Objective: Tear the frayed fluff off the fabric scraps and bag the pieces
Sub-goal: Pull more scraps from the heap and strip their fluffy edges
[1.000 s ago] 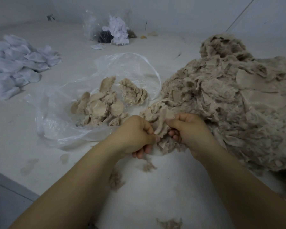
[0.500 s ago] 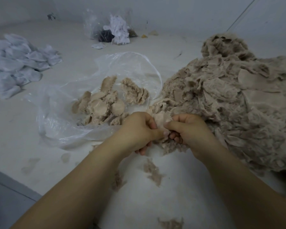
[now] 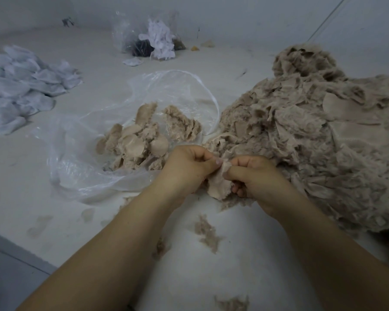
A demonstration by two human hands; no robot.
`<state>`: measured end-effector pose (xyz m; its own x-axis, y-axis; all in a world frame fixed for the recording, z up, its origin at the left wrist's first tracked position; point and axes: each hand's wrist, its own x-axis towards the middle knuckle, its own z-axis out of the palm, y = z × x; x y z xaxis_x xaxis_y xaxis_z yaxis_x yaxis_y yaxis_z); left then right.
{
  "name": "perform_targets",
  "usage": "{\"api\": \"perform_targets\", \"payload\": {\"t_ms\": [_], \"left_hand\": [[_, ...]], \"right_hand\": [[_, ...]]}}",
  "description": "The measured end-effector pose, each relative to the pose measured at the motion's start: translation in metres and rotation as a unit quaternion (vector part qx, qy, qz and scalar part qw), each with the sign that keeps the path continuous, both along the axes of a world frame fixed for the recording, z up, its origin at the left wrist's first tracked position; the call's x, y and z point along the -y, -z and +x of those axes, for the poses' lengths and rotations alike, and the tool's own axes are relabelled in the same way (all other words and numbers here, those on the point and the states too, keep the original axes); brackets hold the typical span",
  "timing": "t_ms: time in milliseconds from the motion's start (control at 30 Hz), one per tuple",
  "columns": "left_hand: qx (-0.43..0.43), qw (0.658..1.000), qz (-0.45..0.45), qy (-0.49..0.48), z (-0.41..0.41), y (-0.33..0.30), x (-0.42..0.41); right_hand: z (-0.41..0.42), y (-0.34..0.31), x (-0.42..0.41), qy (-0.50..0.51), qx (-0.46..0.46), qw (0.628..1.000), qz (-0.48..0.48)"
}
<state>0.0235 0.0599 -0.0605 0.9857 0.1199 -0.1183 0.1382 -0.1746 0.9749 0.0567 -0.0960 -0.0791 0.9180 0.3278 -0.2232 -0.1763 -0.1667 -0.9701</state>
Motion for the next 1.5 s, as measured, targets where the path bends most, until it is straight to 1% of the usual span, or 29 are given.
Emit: {"api": "perform_targets", "payload": {"t_ms": [67, 167, 300, 633, 667, 733, 800, 833, 867, 1000, 1133, 1200, 1300, 1400, 1500], "left_hand": [[0.001, 1.000, 0.000, -0.006, 0.000, 0.000, 0.001], [-0.006, 1.000, 0.003, -0.015, 0.000, -0.001, 0.002], [-0.008, 0.997, -0.042, -0.069, 0.001, 0.000, -0.002], [0.025, 0.990, -0.059, -0.124, -0.003, 0.004, -0.012], [0.013, 0.993, -0.050, -0.109, -0.003, 0.002, -0.017], [-0.044, 0.999, -0.009, -0.020, -0.005, -0.002, -0.025], [-0.114, 0.988, 0.052, 0.091, -0.009, -0.005, -0.026], [-0.131, 0.982, 0.066, 0.122, -0.012, -0.004, -0.025], [-0.134, 0.980, 0.064, 0.133, -0.013, -0.001, -0.022], [-0.115, 0.982, 0.007, 0.148, -0.012, 0.007, -0.017], [-0.141, 0.961, 0.020, 0.239, -0.017, 0.003, -0.021], [-0.150, 0.958, 0.024, 0.245, -0.018, 0.000, -0.023], [-0.146, 0.964, 0.043, 0.217, -0.017, 0.000, -0.020], [-0.119, 0.976, 0.010, 0.180, -0.016, 0.003, -0.012], [-0.104, 0.983, -0.020, 0.150, -0.015, 0.009, -0.009]], "right_hand": [[0.000, 0.000, 0.000, -0.014, -0.014, 1.000, 0.015], [-0.001, 0.001, 0.000, -0.020, -0.004, 1.000, 0.020], [-0.001, -0.001, 0.001, -0.014, -0.018, 0.999, 0.038], [-0.004, -0.007, 0.000, -0.003, -0.046, 0.998, 0.044], [-0.003, -0.007, 0.001, 0.005, -0.051, 0.998, 0.048], [-0.003, -0.007, 0.001, 0.014, -0.060, 0.996, 0.060], [-0.003, -0.007, 0.000, 0.012, -0.062, 0.996, 0.066], [-0.004, -0.007, 0.000, 0.008, -0.062, 0.996, 0.067], [-0.004, -0.008, 0.000, 0.004, -0.062, 0.996, 0.067], [-0.005, -0.007, 0.000, 0.005, -0.053, 0.996, 0.064], [-0.004, -0.005, 0.000, 0.030, -0.042, 0.997, 0.062], [-0.003, -0.006, 0.000, 0.036, -0.047, 0.996, 0.065], [-0.005, -0.006, 0.000, 0.024, -0.050, 0.996, 0.069], [-0.005, -0.005, 0.000, 0.004, -0.027, 0.998, 0.063], [-0.005, -0.005, 0.002, -0.035, -0.002, 0.999, 0.041]]}}
